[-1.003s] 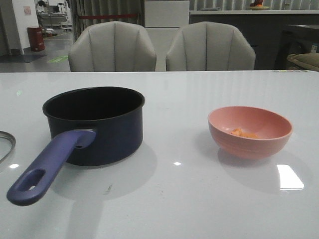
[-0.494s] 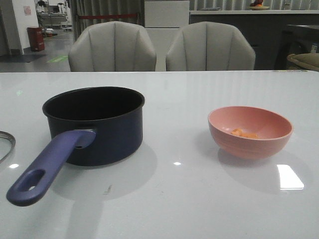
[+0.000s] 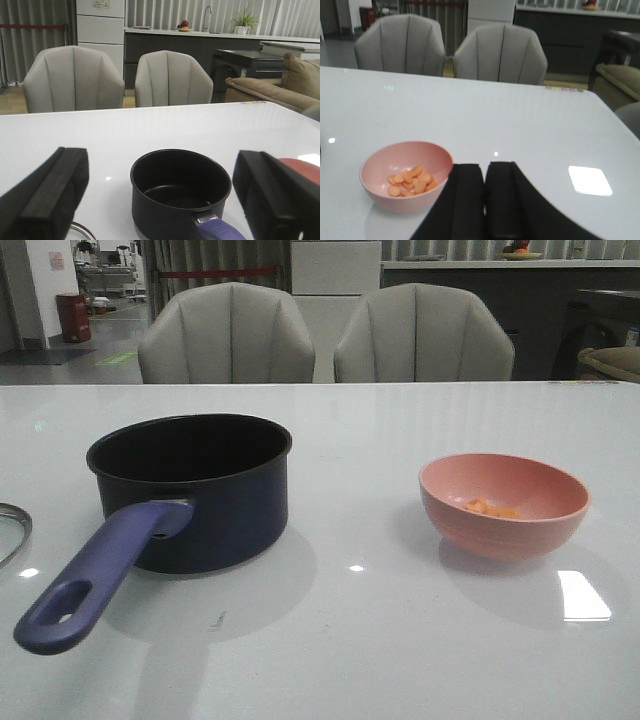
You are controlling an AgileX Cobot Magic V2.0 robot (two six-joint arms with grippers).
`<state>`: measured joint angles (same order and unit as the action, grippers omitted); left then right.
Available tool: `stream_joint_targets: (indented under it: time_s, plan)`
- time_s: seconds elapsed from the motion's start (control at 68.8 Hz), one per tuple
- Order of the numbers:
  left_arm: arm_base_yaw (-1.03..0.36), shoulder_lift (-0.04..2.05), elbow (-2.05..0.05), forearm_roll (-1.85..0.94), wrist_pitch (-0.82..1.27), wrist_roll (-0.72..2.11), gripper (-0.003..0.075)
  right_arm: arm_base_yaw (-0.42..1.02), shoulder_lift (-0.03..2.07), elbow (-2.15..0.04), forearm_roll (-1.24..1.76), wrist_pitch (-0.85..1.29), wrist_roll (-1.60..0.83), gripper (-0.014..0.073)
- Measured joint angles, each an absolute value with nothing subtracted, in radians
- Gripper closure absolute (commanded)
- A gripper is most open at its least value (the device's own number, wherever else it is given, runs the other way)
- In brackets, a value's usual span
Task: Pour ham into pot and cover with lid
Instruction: 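Hold the lid beside the saucepan with the left gripper, then grasp the rim of the pink bowl with the right gripper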
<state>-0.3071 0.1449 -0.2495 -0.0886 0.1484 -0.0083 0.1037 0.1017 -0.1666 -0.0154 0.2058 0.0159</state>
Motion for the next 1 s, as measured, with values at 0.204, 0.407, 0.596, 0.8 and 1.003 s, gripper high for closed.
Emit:
stream_joint_targets:
  time_s: [0.204,0.407,0.596,0.8,1.003]
  plan:
    - [-0.307,0.145,-0.250,-0.089,0.153,-0.008,0.0103,0.104,0.252,-0.226,-0.015,0.277,0.016,0.0445]
    - [-0.307,0.145,-0.250,-0.089,0.153,-0.008,0.0103,0.104,0.363,-0.245,0.024,0.264,0.032,0.0383]
    - [-0.307,0.145,-0.250,-0.089,0.146,-0.008,0.0103,0.104,0.606,-0.355,0.040,0.270,0.036,0.0118]
    - [-0.307,0.145,-0.250,-0.089,0.137,-0.008,0.0103,0.104,0.936,-0.517,0.104,0.300,0.037,0.0098]
    - [-0.307,0.145,-0.250,-0.089,0.137,-0.008,0.0103,0.104,1.234,-0.688,0.150,0.359,0.040,0.0098]
